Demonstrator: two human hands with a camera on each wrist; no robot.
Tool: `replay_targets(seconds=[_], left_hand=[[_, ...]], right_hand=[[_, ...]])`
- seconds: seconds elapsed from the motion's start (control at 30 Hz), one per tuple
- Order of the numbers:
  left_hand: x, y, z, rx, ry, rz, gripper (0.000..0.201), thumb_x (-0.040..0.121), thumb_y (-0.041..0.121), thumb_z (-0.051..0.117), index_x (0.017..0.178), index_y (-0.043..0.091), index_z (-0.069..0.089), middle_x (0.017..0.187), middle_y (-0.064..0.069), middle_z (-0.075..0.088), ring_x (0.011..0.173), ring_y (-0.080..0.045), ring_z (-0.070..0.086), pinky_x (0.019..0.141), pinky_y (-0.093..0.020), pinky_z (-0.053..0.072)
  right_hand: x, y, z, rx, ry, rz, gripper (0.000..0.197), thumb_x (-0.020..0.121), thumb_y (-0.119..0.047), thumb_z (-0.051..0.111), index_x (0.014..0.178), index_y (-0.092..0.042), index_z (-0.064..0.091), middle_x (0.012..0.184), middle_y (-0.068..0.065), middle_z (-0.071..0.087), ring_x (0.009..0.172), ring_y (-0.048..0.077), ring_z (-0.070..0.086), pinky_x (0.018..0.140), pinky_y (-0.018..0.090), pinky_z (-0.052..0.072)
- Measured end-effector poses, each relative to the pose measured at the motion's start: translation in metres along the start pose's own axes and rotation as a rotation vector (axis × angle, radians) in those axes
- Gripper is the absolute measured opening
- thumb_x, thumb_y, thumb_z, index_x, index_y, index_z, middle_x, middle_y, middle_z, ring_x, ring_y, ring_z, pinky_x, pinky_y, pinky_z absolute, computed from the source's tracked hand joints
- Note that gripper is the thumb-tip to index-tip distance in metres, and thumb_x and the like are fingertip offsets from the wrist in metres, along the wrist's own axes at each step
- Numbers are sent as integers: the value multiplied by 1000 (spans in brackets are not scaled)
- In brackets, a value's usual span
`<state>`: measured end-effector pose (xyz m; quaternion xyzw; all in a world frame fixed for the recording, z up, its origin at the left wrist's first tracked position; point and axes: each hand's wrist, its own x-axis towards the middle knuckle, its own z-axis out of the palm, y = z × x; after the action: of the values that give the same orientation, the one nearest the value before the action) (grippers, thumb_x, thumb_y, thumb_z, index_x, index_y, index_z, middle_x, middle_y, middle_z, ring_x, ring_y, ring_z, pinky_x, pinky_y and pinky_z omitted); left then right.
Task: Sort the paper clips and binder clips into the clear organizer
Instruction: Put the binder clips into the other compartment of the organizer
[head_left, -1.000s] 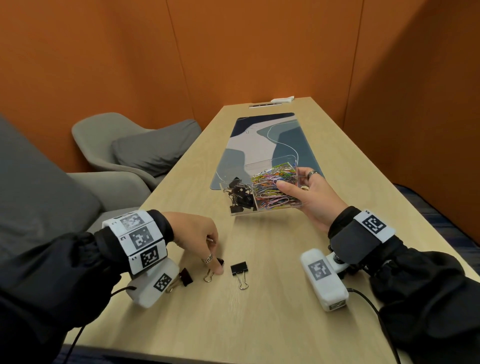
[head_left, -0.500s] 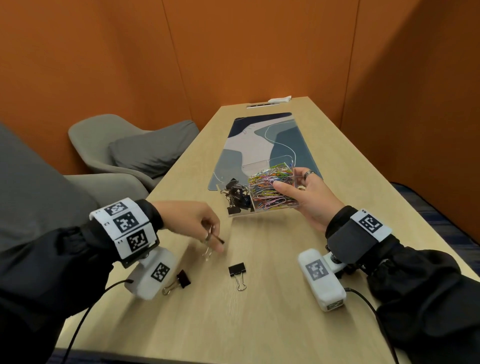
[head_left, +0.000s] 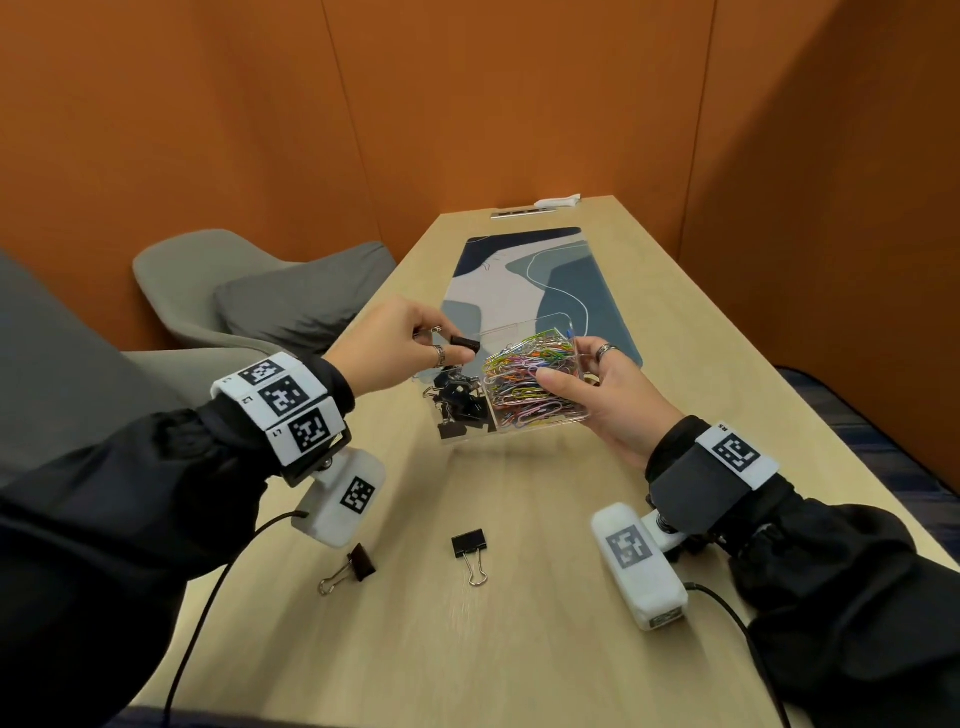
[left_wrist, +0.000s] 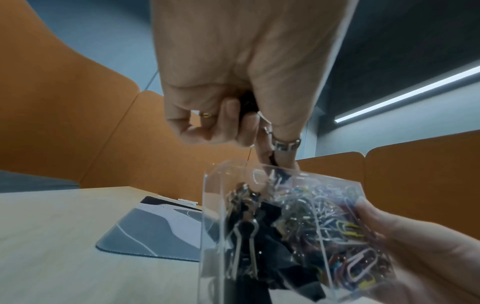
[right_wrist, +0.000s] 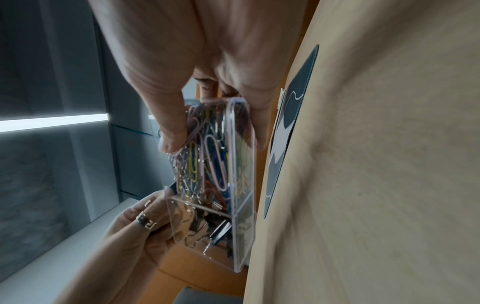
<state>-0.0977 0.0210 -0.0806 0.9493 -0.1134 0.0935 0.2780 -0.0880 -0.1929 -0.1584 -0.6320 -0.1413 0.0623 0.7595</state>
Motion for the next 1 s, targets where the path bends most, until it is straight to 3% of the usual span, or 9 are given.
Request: replay_targets(seconds=[0.1, 0.17, 0.27, 0.33, 0.47, 0.6, 0.77, 0.9, 1.0], left_hand=[[-1, 4, 0, -22, -47, -23, 24, 80, 47, 66, 84, 23, 68, 41, 10, 29, 45, -8, 24, 47, -21, 17], [-2, 5, 0, -26, -42, -41, 29, 86, 48, 57, 92, 20, 64, 55, 8, 36, 52, -10, 32, 52, -25, 24], [-3, 4, 0, -111, -37, -83, 29, 101, 24, 32, 102, 14, 59, 73, 10, 42, 62, -1, 40, 60, -20, 33], [-4, 2, 0, -128, -55, -95, 33, 99, 8, 26, 101, 14, 59, 73, 10, 41, 62, -1, 40, 61, -20, 33], [-4, 1, 1, -64, -105, -38, 30, 100, 6, 35, 110, 18, 60, 87, 12, 50, 72, -1, 44, 64, -14, 38], [-2, -4, 2, -52, -3, 33, 20, 92, 14, 58, 110, 22, 66, 78, 5, 55, 63, -11, 51, 72, -34, 46], [-5, -5, 0, -119, 70, 29, 33, 73, 21, 80, 103, 23, 65, 76, 2, 71, 70, -13, 64, 74, -31, 50], [-6, -4, 2, -84, 89, 9, 25, 80, 31, 73, 102, 26, 64, 73, 10, 73, 72, -14, 63, 69, -21, 46], [-7, -2, 3, -77, 111, 11, 17, 89, 37, 60, 100, 26, 65, 78, 13, 73, 82, -23, 65, 76, -29, 49]], right_hand=[[1, 1, -1, -9, 2, 1, 54, 60, -30, 75, 107, -19, 52, 120, 13, 61, 111, 31, 61, 98, 50, 48], [1, 1, -1, -5, 4, 4, 51, 65, -26, 75, 109, -18, 51, 119, 13, 62, 111, 31, 61, 98, 50, 48], [1, 0, 0, -16, 16, 6, 57, 63, -28, 75, 113, -16, 50, 120, 13, 61, 111, 30, 61, 98, 49, 48], [1, 0, 0, -15, 19, 7, 60, 59, -30, 75, 112, -17, 50, 120, 13, 61, 111, 30, 61, 98, 50, 48], [1, 0, 0, -6, 25, 5, 52, 63, -26, 75, 108, -18, 51, 119, 12, 61, 111, 30, 61, 98, 49, 48], [2, 1, -1, -12, 30, 11, 49, 69, -22, 74, 111, -16, 51, 119, 12, 61, 111, 30, 61, 97, 48, 49], [3, 1, -1, -10, 45, 22, 43, 78, -14, 71, 115, -14, 49, 120, 12, 60, 112, 31, 60, 97, 46, 50], [2, 1, -1, 14, 49, 23, 38, 79, -12, 69, 111, -15, 49, 119, 12, 60, 112, 31, 60, 94, 44, 51], [3, 1, -1, 7, 48, 21, 37, 80, -12, 69, 111, -16, 49, 116, 9, 62, 111, 30, 61, 96, 45, 50]])
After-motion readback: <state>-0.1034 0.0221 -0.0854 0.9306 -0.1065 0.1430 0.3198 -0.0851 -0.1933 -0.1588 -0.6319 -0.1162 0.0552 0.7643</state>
